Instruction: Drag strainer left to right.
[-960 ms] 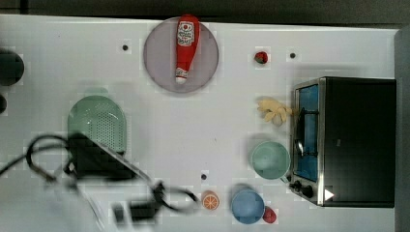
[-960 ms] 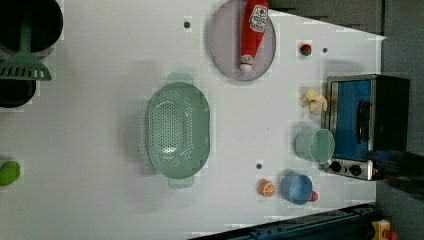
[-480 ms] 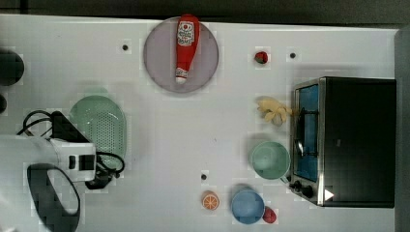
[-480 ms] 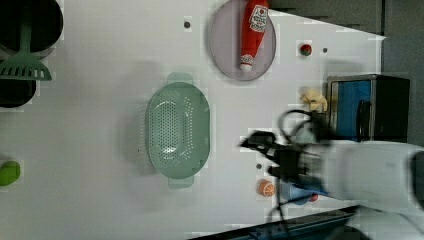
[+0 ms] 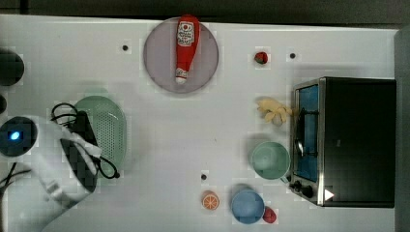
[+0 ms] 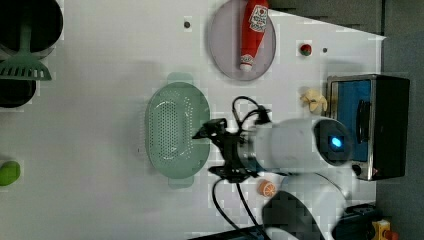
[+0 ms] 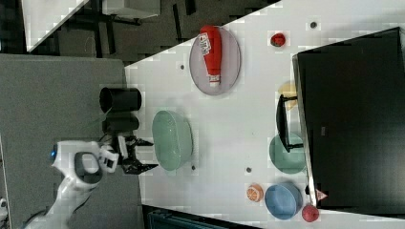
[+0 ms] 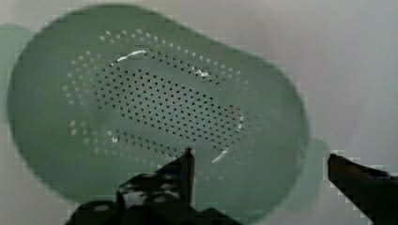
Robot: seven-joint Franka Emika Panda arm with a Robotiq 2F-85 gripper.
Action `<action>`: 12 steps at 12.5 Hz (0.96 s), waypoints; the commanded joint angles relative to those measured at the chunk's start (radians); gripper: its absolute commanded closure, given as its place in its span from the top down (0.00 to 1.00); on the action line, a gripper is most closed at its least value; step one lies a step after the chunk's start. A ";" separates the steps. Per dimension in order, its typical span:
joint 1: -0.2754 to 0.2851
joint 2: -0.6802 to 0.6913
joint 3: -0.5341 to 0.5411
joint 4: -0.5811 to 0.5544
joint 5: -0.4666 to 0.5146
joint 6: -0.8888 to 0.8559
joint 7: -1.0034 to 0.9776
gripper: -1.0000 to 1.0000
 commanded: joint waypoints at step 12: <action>0.039 0.288 -0.155 -0.009 -0.140 0.327 0.242 1.00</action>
